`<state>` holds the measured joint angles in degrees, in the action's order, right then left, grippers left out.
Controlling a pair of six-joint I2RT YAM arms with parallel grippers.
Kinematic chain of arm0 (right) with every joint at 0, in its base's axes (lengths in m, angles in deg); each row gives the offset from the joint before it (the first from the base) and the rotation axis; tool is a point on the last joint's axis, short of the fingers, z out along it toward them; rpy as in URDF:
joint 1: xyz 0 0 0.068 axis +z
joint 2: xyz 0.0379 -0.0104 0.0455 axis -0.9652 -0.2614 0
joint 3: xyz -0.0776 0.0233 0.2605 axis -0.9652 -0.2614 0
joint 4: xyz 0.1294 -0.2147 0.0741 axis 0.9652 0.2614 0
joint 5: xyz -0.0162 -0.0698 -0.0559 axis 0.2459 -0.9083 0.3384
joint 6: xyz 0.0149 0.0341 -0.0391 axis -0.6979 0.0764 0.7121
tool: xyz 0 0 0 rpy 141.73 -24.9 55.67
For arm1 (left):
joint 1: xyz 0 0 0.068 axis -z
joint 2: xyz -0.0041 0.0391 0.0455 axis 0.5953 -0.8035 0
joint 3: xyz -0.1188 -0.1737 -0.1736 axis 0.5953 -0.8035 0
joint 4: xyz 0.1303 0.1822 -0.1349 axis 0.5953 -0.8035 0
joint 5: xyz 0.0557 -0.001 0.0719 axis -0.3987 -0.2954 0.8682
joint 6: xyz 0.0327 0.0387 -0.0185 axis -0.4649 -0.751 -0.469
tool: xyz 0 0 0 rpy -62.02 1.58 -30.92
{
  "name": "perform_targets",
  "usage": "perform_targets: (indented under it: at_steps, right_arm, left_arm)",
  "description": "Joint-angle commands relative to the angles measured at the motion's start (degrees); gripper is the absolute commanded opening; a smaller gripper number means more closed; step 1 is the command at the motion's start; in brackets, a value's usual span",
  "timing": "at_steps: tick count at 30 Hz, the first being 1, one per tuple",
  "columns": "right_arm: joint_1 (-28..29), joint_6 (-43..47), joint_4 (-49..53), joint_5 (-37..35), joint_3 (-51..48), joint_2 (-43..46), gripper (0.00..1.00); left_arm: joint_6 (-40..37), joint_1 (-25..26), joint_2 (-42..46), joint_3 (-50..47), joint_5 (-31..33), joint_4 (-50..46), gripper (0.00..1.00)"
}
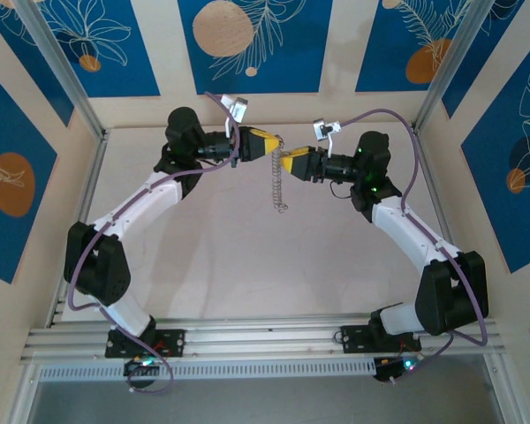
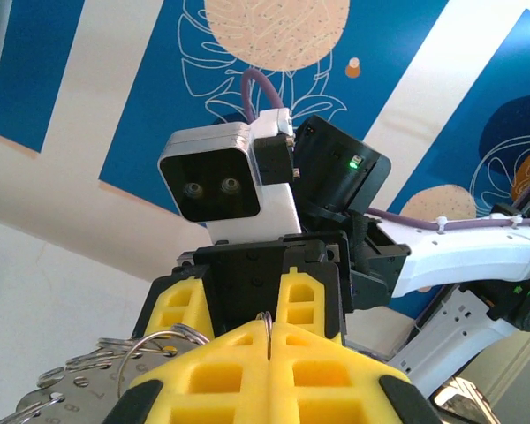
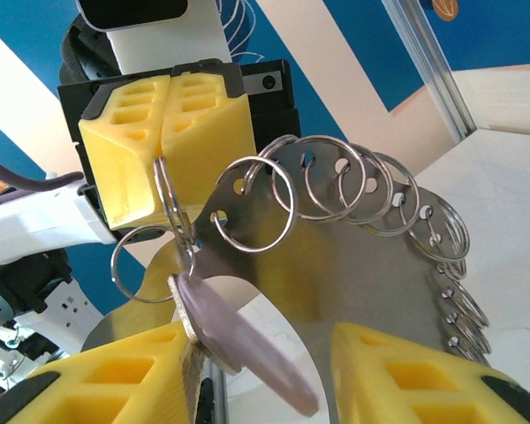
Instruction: Put the keys on the keyring
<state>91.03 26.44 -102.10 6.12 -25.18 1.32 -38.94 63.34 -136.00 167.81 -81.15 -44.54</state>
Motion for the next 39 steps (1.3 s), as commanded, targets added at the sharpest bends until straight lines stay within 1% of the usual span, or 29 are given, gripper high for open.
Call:
perform_targets:
  at_steps: [1, 7, 10, 21, 25, 29, 39]
  right_arm:
    - [0.36, -0.33, -1.98, 1.7, 1.06, 0.53, 0.4]
    - [0.5, -0.9, -2.8, 2.73, 0.65, 0.87, 0.13]
    - [0.5, -1.1, -2.94, 2.81, 0.04, 1.29, 0.01]
    - [1.18, -1.21, -2.16, 1.5, -2.47, 2.36, 0.0]
    - [3.31, -0.57, -0.75, 0.95, -1.94, 1.85, 0.0]
    - [5.21, 2.35, 3.57, -0.16, -0.83, 1.4, 0.0]
    - [5.26, 3.84, 5.94, -0.44, -0.84, 0.66, 0.0]
  left_arm:
    - [2.29, 0.53, 0.56, -0.25, -1.83, 5.85, 0.0]
    - [2.7, 0.5, 0.38, -0.34, -1.74, 6.57, 0.0]
    - [2.7, 0.52, 0.44, -0.53, -1.45, 6.69, 0.0]
    - [3.21, 0.54, 2.27, -3.45, 2.85, 9.15, 0.0]
    - [3.32, 0.94, 3.06, -5.12, 3.63, 10.32, 0.0]
    - [2.97, 1.32, 3.74, -6.74, 4.41, 10.7, 0.0]
    - [2.61, 1.67, 4.24, -7.21, 5.65, 11.21, 0.0]
